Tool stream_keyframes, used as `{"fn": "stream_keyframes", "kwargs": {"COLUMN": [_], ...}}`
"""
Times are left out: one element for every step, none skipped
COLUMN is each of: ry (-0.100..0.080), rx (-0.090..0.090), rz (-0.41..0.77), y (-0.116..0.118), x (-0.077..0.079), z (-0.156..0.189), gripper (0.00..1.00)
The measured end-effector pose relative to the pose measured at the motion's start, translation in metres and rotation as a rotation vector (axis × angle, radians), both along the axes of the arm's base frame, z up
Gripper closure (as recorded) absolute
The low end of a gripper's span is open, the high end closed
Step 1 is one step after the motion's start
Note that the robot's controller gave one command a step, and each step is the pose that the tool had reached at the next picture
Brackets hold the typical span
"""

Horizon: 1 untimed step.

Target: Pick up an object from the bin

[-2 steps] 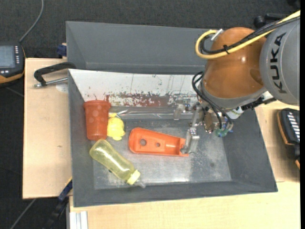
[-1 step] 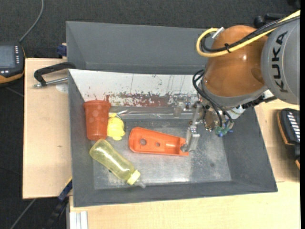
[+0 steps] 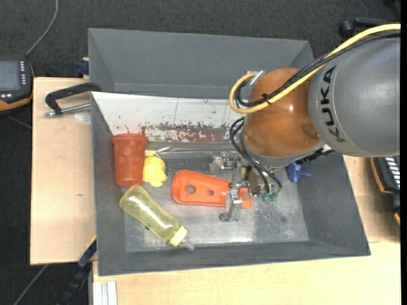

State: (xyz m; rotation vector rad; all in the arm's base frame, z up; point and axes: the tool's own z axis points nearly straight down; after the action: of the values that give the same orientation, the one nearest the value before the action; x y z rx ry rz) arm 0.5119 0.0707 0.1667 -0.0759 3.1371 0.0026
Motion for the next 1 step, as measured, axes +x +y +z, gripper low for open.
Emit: {"fn": "stream_keyframes", "kwargs": {"ry": [0.0], "rx": [0.002], "rz": [0.138], "y": [0.0048], "x": [0.0198], "z": [-0.0312], "gripper": [0.0]}}
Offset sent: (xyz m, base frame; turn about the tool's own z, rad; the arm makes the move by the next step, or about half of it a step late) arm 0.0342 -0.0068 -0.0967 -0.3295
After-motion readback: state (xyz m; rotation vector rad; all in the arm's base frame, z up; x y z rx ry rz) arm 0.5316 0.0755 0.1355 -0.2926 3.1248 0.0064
